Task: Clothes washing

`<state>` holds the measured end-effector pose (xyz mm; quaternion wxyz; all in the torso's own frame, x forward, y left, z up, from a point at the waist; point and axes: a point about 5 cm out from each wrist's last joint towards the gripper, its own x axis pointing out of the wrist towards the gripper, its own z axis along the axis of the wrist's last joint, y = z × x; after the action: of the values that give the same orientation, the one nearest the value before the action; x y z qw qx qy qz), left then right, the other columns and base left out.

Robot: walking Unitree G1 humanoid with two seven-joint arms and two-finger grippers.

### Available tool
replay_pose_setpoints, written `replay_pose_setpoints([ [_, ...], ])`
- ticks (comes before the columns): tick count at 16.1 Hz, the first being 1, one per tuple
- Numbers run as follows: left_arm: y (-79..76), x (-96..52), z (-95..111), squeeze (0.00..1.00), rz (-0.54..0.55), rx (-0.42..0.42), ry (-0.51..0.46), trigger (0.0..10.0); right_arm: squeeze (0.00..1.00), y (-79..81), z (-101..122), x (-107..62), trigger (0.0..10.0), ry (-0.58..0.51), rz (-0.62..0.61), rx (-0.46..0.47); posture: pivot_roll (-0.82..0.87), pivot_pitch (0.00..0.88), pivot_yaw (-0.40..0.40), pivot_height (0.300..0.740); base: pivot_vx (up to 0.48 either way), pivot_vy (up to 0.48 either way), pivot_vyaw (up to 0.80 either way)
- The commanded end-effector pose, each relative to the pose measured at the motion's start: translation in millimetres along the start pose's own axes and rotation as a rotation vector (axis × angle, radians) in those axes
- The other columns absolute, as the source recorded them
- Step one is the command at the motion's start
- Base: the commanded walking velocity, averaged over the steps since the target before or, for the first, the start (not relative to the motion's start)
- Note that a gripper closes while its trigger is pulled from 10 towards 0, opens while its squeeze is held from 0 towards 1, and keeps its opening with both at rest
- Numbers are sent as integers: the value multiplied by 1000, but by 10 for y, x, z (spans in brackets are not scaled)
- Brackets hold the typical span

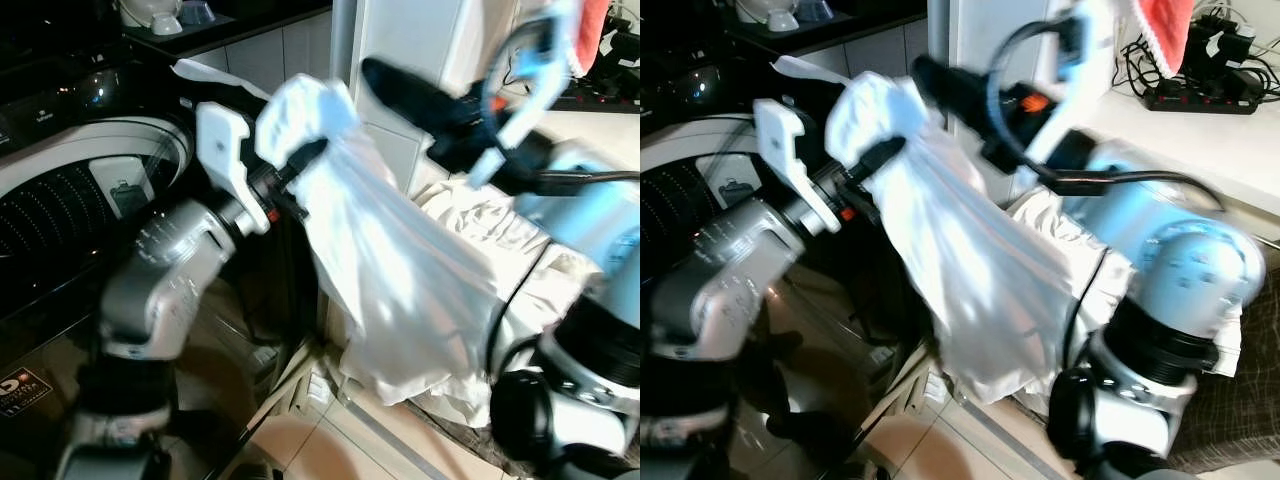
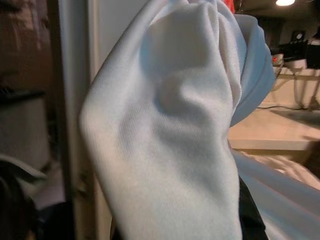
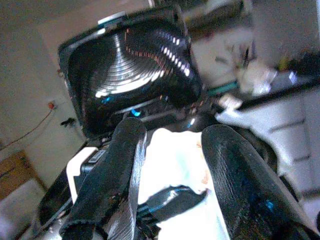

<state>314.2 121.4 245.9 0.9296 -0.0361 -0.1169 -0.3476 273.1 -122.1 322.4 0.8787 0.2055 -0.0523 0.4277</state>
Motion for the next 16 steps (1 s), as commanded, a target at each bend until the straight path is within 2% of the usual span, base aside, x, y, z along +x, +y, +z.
replay_pose_setpoints([
  [1,121,53,193,0,36,99,-40,0,0,12,35,-59,10000,-19,7,-26,47,0,6,740,0,0,0],
  [2,286,126,398,0,82,225,-55,0,0,7,65,-115,10000,-24,9,-47,51,0,-1,740,0,0,0],
  [3,340,146,474,0,97,270,-62,0,0,7,71,-129,10000,-24,10,-52,51,0,-1,740,0,0,0],
  [4,618,190,850,0,236,522,-83,0,0,17,56,-153,10000,-7,16,-76,40,0,10,740,0,0,0],
  [5,775,183,1077,0,347,668,-93,0,0,23,42,-159,10000,3,17,-84,40,0,10,740,0,0,0],
  [6,1003,120,1601,0,552,976,-114,0,0,30,3,-169,10000,17,12,-96,36,0,18,740,0,0,0],
  [7,1103,48,2005,0,706,1230,-119,0,0,41,-42,-175,10000,27,8,-101,36,0,18,740,0,0,0],
  [8,1160,32,2082,0,772,1352,-77,0,0,57,-82,-170,10000,39,8,-104,26,0,32,740,0,0,0],
  [9,1257,15,2014,0,829,1426,25,0,0,72,-122,-162,10000,52,11,-107,18,0,42,740,0,0,0],
  [10,1307,3,1970,0,850,1449,77,0,0,79,-139,-159,10000,58,12,-108,18,0,42,740,0,0,0],
  [11,1433,-39,1827,0,890,1445,189,0,0,96,-188,-157,10000,79,14,-113,12,0,50,740,0,0,0],
  [12,1537,-68,1618,0,886,1387,283,0,0,107,-250,-164,10000,110,11,-115,15,0,46,740,0,0,0],
  [13,1628,-74,1328,0,848,1271,365,0,0,106,-317,-174,10000,142,2,-115,18,0,43,740,0,0,0],
  [14,1676,-77,980,0,796,1111,438,118,0,97,-381,-182,10000,176,-8,-111,21,0,40,740,0,0,0],
  [15,1682,-88,768,0,780,978,460,3294,0,87,-420,-183,10000,200,-17,-113,24,0,35,740,0,0,0],
  [16,1689,-146,384,0,783,769,540,10000,0,67,-487,-180,10000,241,-35,-114,21,0,34,740,0,0,0],
])
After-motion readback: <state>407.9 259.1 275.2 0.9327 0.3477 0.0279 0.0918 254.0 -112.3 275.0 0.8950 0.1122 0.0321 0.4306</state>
